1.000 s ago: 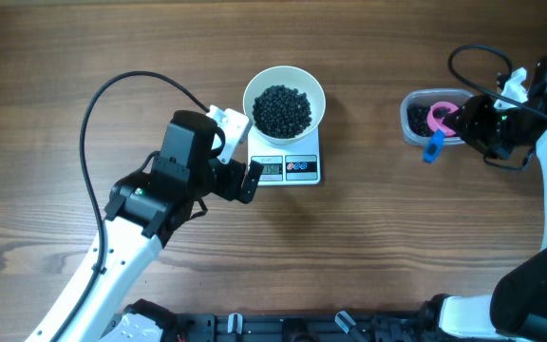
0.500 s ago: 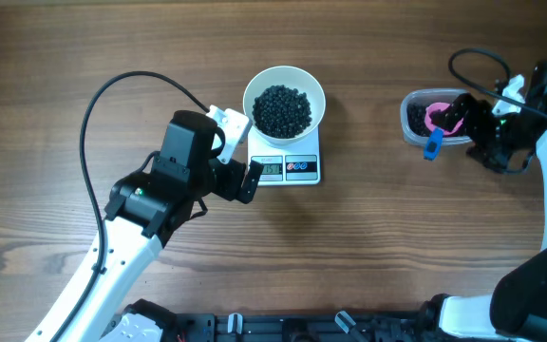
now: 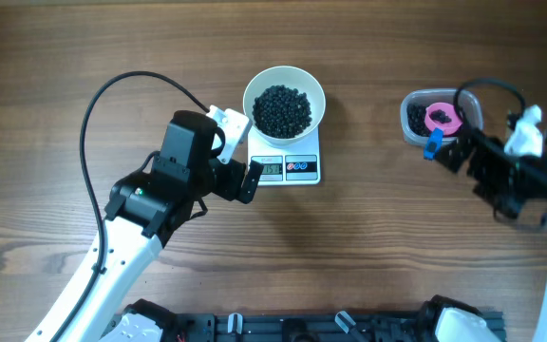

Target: Scoop item into bowl and weigh 150g on scale

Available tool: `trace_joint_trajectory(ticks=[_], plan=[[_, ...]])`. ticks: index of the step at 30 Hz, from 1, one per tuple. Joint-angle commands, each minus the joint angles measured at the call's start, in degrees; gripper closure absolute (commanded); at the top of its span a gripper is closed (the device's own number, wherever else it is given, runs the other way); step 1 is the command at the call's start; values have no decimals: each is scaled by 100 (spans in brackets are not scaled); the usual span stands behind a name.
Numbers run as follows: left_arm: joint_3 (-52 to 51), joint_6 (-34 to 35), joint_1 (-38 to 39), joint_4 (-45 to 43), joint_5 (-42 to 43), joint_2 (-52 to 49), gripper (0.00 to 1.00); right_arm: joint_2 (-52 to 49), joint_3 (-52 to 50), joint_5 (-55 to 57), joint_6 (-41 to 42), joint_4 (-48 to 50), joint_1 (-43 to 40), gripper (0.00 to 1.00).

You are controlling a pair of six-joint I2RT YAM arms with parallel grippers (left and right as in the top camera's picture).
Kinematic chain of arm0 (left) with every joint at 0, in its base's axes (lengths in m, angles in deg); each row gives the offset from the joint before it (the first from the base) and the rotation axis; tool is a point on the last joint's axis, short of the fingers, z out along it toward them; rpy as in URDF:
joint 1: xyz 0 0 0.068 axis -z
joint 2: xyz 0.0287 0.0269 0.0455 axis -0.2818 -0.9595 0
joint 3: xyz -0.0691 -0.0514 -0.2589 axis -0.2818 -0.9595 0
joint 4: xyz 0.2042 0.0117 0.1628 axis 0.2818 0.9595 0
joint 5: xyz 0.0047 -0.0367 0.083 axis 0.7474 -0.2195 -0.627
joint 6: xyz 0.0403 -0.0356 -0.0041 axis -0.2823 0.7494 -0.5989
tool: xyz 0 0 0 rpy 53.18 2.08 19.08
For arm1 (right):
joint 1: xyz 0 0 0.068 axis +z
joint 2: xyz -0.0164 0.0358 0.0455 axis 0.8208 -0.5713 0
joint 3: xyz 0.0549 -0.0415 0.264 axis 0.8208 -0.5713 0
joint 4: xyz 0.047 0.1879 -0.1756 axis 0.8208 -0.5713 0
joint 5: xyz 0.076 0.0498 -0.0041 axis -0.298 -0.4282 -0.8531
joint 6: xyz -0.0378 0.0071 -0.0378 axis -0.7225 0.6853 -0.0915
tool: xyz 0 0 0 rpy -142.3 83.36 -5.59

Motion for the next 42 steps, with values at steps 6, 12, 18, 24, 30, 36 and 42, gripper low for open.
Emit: trace_joint_trajectory(ticks=[6,12,18,24,30,36,42], plan=[[101,-109,-33,-13,7,-24,0,1440,44,44,264,-199,-9,0],[101,-109,-33,-13,7,-24,0,1679,44,46,262,-199,-9,0],[101,-111,-33,-13,7,-24,0,1558,44,46,262,-199,-9,0],[101,-109,-33,-13,7,-24,0,1408,44,214,236,-223,-9,0],[101,-109,-33,-13,7,-24,0,1379,44,918,-284,149,0,0],[101,-109,-33,-13,7,-24,0,1679,44,920,-2103,1707,479,0],[101,-111,-33,-15,7,-24,0,1825,42,909,-2463,2273,852,0]])
